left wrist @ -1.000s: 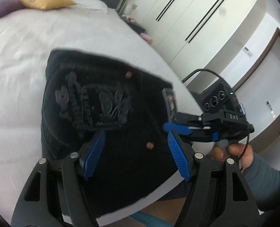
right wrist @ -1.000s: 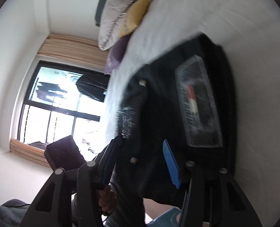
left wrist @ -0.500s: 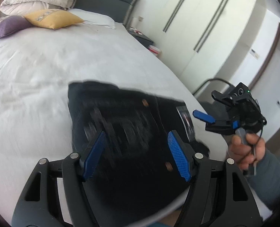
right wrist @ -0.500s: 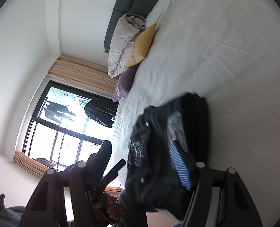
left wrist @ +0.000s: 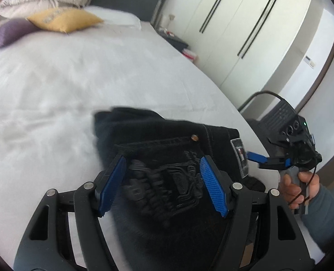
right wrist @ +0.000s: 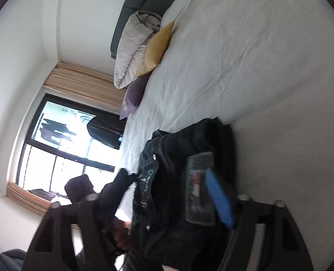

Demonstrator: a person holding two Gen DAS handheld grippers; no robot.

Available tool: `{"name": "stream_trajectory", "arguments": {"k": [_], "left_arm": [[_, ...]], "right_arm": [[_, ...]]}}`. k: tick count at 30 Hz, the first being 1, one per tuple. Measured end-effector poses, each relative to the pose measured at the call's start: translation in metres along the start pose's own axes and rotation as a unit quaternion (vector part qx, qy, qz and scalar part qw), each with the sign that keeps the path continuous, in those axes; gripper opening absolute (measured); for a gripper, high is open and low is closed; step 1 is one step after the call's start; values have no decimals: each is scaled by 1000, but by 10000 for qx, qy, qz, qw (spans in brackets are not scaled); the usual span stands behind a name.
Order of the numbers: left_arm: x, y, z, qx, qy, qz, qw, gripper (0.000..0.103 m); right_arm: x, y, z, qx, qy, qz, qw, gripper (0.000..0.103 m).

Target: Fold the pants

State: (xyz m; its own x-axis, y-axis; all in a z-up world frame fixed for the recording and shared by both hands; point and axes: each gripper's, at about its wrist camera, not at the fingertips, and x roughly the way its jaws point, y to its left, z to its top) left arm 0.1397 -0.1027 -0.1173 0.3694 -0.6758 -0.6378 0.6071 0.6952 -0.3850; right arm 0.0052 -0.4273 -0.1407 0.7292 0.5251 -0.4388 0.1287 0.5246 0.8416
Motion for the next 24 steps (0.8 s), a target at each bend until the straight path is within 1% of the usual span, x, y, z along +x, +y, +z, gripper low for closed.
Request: {"name": "stream_trajectory", "arguments": {"k": [1, 2, 3, 4, 6, 8, 10, 12, 14, 16, 18, 19, 20, 22, 23, 24], "left_arm": [[-6, 7, 1, -50, 3, 17, 10000, 68], [-8, 15, 1, -128, 95, 51, 9999, 71], [-9, 20, 0, -185, 178, 83, 9996, 71], [-8, 27, -3, -242, 308, 105, 9992, 71], [-2, 39, -7, -374, 608, 103, 9974, 71], [3, 44, -16, -452, 865, -77, 9952, 71], [8, 44, -23, -477, 1046, -305, 9929, 71], [14, 44, -27, -537, 1167, -379, 9910, 71], [21, 48, -31, -683, 1279, -540, 9880, 71], [28, 50, -33, -790, 1366, -698, 9850, 70], [34, 49, -33, -805, 1440, -728, 9836, 69], [36, 50, -34, -822, 1460, -781, 9828, 69], [38, 51, -34, -841, 1479, -816, 9820, 68], [40, 54, -34, -909, 1523, -900, 9800, 64], [43, 56, -34, -962, 1539, -953, 9788, 62], [44, 58, -34, -1032, 1544, -1018, 9773, 60]], "right_arm": [[-6, -2, -1, -17, 21, -47, 10000, 90], [-11, -5, -2, -20, 71, -66, 10000, 90], [-12, -9, -3, -4, 146, -143, 9998, 90], [-10, -13, -4, 34, 237, -269, 9994, 90], [-2, -20, -7, 104, 414, -341, 9985, 90], [9, -24, -10, 85, 597, -331, 9976, 90], [24, -22, -13, -84, 808, -439, 9957, 90], [34, -18, -12, -189, 955, -470, 9941, 90], [44, -13, -10, -261, 1177, -413, 9918, 89], [51, -10, -10, -348, 1375, -514, 9886, 88], [56, -11, -7, -326, 1454, -495, 9876, 87], [57, -13, -5, -244, 1456, -420, 9882, 85], [59, -15, -3, -157, 1462, -361, 9885, 80], [64, -20, -1, 21, 1487, -260, 9885, 74], [66, -21, 0, 50, 1498, -255, 9884, 70], [70, -20, 0, 51, 1524, -257, 9880, 69]]}}
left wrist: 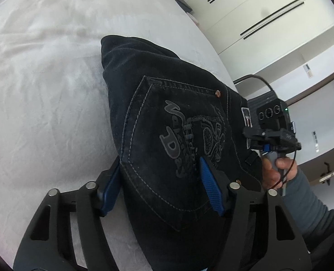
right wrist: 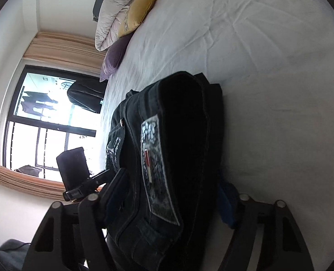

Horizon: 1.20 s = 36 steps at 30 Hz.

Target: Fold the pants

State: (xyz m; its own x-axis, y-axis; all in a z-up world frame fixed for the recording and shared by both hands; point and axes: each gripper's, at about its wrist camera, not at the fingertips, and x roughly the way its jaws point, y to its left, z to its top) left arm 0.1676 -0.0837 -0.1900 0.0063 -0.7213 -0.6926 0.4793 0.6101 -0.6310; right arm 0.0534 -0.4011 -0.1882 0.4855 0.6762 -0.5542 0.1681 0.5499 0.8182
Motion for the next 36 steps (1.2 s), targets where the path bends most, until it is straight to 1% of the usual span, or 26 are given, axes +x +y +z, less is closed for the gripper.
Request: {"name": "stream_trajectory", "arguments": {"k": [1, 3, 4, 5, 6, 8, 10, 14, 17, 20, 23, 26, 29, 30, 31, 32, 33, 34, 35, 36], "left_arm": [[0, 2, 1, -54, 3, -55, 10000, 58], [-2, 2, 2, -88, -7, -61, 9999, 48], [-3, 1, 2, -66, -25, -50, 10000, 45], [-5, 0, 2, -41, -50, -64, 10000, 35], [-7, -2, 2, 2, -78, -97, 9999, 27], [-11, -10, 1, 128, -132, -88, 9998, 22], [-14, -17, 1, 178, -187, -60, 9996, 20], [-24, -23, 4, 158, -404, -235, 9988, 18], [-34, -30, 14, 297, -597, -210, 9976, 18], [-36, -28, 33, 412, -739, -85, 9964, 18], [-32, -24, 49, 483, -780, 129, 9957, 19], [-14, -12, 59, 434, -713, 409, 9957, 21], [13, 3, 62, 230, -556, 649, 9961, 25], [19, 8, 60, 181, -527, 697, 9960, 29], [22, 10, 58, 154, -533, 733, 9958, 32], [23, 11, 55, 140, -552, 807, 9951, 39], [23, 11, 52, 132, -568, 862, 9946, 43], [22, 10, 50, 114, -577, 930, 9939, 48], [20, 10, 50, 101, -581, 1020, 9930, 56], [18, 10, 52, 103, -599, 1172, 9913, 61]], "right_arm": [[3, 1, 1, -38, 38, -9, 10000, 66], [10, 4, 3, -102, 108, -52, 9999, 58], [13, 5, 4, -126, 118, -104, 9998, 52], [15, 7, 5, -136, 110, -135, 9998, 48], [15, 8, 5, -170, 86, -168, 9997, 47], [14, 13, 3, -285, 34, -258, 9993, 41], [13, 23, 3, -474, -28, -385, 9981, 37], [4, 41, 5, -733, -211, -421, 9962, 28], [-3, 57, 11, -974, -368, -323, 9940, 27], [-8, 68, 25, -1105, -532, -226, 9922, 27], [-6, 72, 44, -1216, -600, -297, 9903, 27], [4, 67, 62, -1136, -656, -437, 9904, 27], [23, 54, 80, -987, -526, -634, 9917, 27], [30, 47, 84, -909, -411, -733, 9923, 28], [36, 37, 87, -779, -309, -870, 9927, 34], [38, 30, 88, -694, -278, -977, 9924, 43], [37, 26, 87, -637, -297, -950, 9930, 44], [33, 23, 84, -594, -375, -816, 9942, 46], [30, 22, 81, -558, -415, -800, 9944, 52], [24, 20, 77, -474, -477, -787, 9946, 53]]}}
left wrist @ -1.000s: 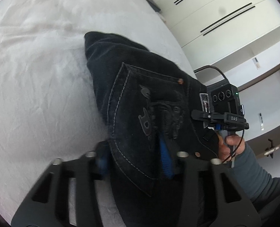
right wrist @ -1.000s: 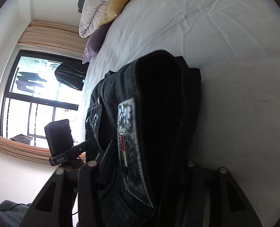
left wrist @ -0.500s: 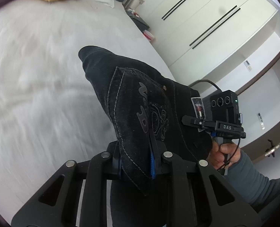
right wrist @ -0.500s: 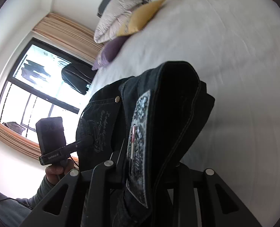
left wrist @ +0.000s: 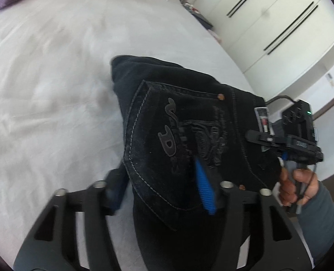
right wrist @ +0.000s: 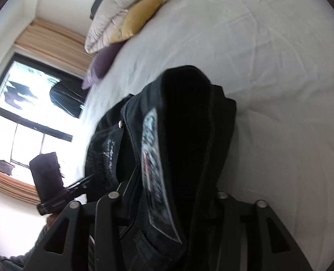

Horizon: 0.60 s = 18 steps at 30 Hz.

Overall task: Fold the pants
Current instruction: 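Open both grippers and lift them away from the folded jeans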

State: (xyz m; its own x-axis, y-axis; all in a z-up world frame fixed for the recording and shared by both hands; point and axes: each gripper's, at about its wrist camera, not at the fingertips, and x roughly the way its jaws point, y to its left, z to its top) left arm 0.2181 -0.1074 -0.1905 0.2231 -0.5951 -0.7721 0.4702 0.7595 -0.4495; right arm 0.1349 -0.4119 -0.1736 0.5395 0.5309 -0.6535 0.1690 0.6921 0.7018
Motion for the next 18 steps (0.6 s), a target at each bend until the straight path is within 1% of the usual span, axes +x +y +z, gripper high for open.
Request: {"name": "stream_trajectory", "arguments": {"k": [2, 3, 4, 5, 6, 7, 8, 9, 11, 13, 15, 16, 17, 18], "left_arm": [[-11, -8, 1, 54, -160, 257, 9995, 63], [-19, -12, -1, 91, -261, 324, 9991, 67], [-26, -15, -2, 131, -357, 404, 9985, 70], [-38, -23, -6, 209, -533, 569, 9967, 75], [-45, -21, 0, 252, -623, 651, 9956, 78], [-55, -28, -3, 306, -743, 725, 9941, 80], [-63, -33, -5, 332, -831, 788, 9929, 86], [-71, -39, -7, 362, -946, 892, 9908, 95], [-87, -51, -12, 422, -1127, 1001, 9877, 103], [-100, -65, -12, 472, -1191, 1274, 9835, 103], [-118, -79, -15, 542, -1416, 1457, 9776, 103], [-137, -86, -18, 583, -1561, 1503, 9745, 103], [-146, -94, -20, 629, -1660, 1603, 9710, 103], [-156, -102, -21, 661, -1719, 1798, 9663, 103]], "right_arm": [[-10, -3, -6, 117, -50, 30, 9999, 57], [-17, -4, -9, 157, -116, 9, 9998, 60], [-27, -5, -15, 175, -234, -36, 9996, 65], [-33, -4, -18, 182, -308, -71, 9993, 70], [-39, -1, -23, 176, -380, -135, 9990, 72], [-47, 2, -27, 151, -462, -202, 9986, 72], [-56, 6, -31, 113, -552, -222, 9982, 72], [-59, 11, -33, 81, -624, -224, 9978, 72], [-75, 21, -45, -43, -845, -297, 9960, 74], [-92, 36, -54, -193, -1067, -386, 9934, 77], [-104, 56, -62, -412, -1285, -548, 9893, 79], [-115, 69, -67, -555, -1437, -620, 9861, 79], [-122, 80, -70, -658, -1562, -643, 9834, 80], [-127, 91, -72, -758, -1665, -664, 9809, 82]]}}
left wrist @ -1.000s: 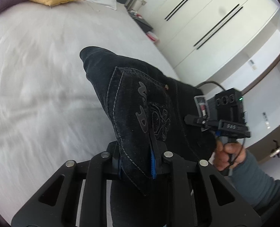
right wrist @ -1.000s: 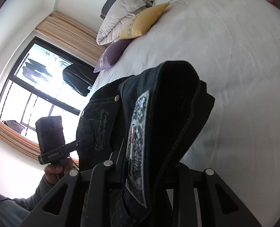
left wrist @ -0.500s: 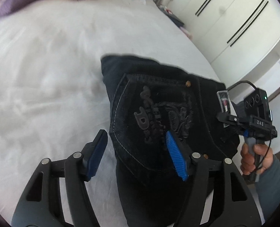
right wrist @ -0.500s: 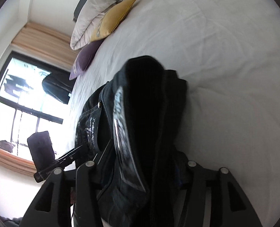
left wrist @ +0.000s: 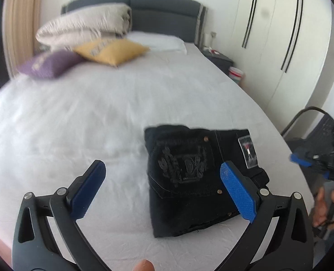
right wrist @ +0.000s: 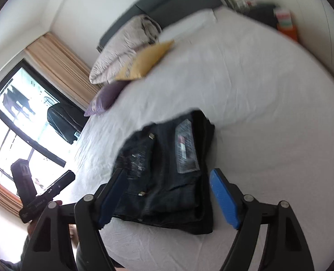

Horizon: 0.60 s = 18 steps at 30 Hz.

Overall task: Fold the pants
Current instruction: 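Open both grippers and lift them away from the folded jeans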

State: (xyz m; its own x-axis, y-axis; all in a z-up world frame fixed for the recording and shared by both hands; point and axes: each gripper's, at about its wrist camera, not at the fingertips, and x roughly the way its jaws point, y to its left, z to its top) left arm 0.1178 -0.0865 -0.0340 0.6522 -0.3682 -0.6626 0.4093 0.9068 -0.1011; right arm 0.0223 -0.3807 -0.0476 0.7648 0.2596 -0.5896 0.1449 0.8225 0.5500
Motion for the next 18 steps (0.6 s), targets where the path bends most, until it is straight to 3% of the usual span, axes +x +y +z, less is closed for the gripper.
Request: {"name": "stream_trajectory", "arguments": {"k": [5, 8, 11, 14, 16, 18], "left_arm": [[-59, -13, 16, 20, -641, 749, 9951, 103], [-89, -11, 24, -181, -941, 897, 9913, 103], [-114, -16, 32, -92, -1131, 1319, 9847, 103], [-129, -22, 38, 8, -1203, 1648, 9790, 103], [-137, -26, 42, 24, -1144, 1568, 9810, 103], [-144, -30, 45, -15, -1026, 1596, 9818, 103]], "right_arm": [[-48, 69, 9, -821, -1028, -291, 9909, 90], [-86, 107, 6, -1284, -1853, -398, 9734, 102], [-122, 143, 0, -1679, -2606, -745, 9478, 103], [-144, 167, -1, -1672, -2970, -1017, 9346, 103], [-158, 174, -2, -1559, -2950, -836, 9390, 103], [-166, 178, 0, -1377, -2837, -915, 9445, 103]]}}
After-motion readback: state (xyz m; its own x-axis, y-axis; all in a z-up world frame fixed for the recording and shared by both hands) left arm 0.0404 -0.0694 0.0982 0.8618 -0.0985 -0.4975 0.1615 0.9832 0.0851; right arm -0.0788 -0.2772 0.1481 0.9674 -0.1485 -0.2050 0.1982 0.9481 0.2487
